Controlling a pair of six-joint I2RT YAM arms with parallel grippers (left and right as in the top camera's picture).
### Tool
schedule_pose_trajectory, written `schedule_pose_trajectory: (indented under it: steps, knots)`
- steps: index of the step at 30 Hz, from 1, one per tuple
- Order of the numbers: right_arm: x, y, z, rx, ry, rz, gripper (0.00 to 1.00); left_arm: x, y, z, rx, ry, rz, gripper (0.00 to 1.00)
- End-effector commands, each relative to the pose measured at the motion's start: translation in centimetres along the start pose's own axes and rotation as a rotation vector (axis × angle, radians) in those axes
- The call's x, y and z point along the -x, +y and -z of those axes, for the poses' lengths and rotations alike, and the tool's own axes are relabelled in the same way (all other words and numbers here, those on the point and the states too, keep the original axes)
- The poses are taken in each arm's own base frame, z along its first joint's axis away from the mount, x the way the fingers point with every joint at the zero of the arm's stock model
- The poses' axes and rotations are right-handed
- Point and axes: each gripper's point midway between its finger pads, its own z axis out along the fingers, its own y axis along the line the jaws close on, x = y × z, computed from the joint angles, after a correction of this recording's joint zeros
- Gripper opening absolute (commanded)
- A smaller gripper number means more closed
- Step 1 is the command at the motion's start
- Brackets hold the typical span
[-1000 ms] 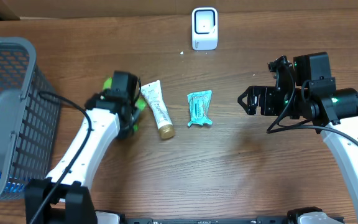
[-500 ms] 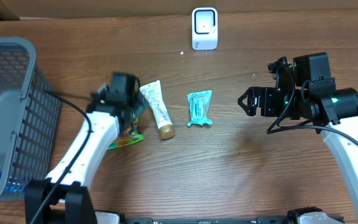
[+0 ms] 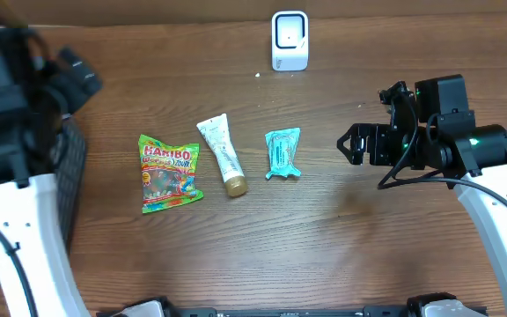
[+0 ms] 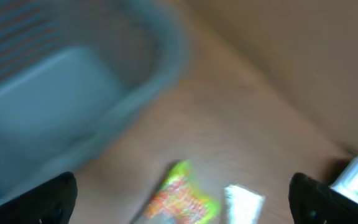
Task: Scan the item barcode
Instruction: 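Place the Haribo bag on the table left of the tube, then reach the left gripper into the basket and grasp the blue snack bar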
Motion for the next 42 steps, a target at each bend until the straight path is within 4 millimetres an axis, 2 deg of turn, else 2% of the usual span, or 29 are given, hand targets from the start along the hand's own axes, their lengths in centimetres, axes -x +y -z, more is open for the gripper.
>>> schedule_pose_trajectory:
  steps: [1, 4, 7, 9, 12, 17, 20, 26, 31, 40, 42]
  knots:
    - [0.6, 0.5, 0.5, 0.009, -0.022, 0.015, 1.00, 0.6, 8.7, -0.5, 0.214, 0.042, 0.181, 1.00]
    - [0.6, 0.5, 0.5, 0.009, -0.023, 0.015, 1.00, 1.3, 15.7, 0.5, 0.357, 0.027, 0.320, 1.00]
    - [0.4, 0.5, 0.5, 0.008, -0.018, 0.013, 1.00, 0.7, 20.3, 0.6, 0.445, 0.031, 0.425, 1.00]
    - [0.1, 0.4, 0.5, 0.005, -0.006, 0.008, 1.00, -0.3, 22.5, -0.6, 0.483, 0.054, 0.470, 1.00]
    - [0.0, 0.4, 0.5, 0.004, 0.001, 0.005, 1.00, -3.0, 25.3, -4.5, 0.513, 0.111, 0.517, 1.00]
    - [0.0, 0.4, 0.5, 0.004, 0.001, 0.006, 1.00, -8.2, 27.9, -10.8, 0.528, 0.206, 0.450, 1.00]
    - [0.0, 0.4, 0.5, 0.004, 0.001, 0.006, 1.00, -10.3, 28.9, -12.7, 0.542, 0.253, 0.457, 1.00]
    - [0.0, 0.4, 0.5, 0.004, 0.000, 0.006, 1.00, -11.9, 30.2, -15.7, 0.554, 0.329, 0.436, 1.00]
    - [0.1, 0.4, 0.5, 0.005, -0.002, 0.006, 1.00, -13.1, 31.4, -17.6, 0.592, 0.368, 0.430, 1.00]
    - [0.3, 0.5, 0.5, 0.007, -0.013, 0.011, 1.00, -13.0, 33.8, -18.0, 0.715, 0.342, 0.400, 0.99]
    - [0.3, 0.5, 0.5, 0.007, -0.013, 0.011, 1.00, -13.7, 34.4, -18.7, 0.723, 0.358, 0.409, 0.94]
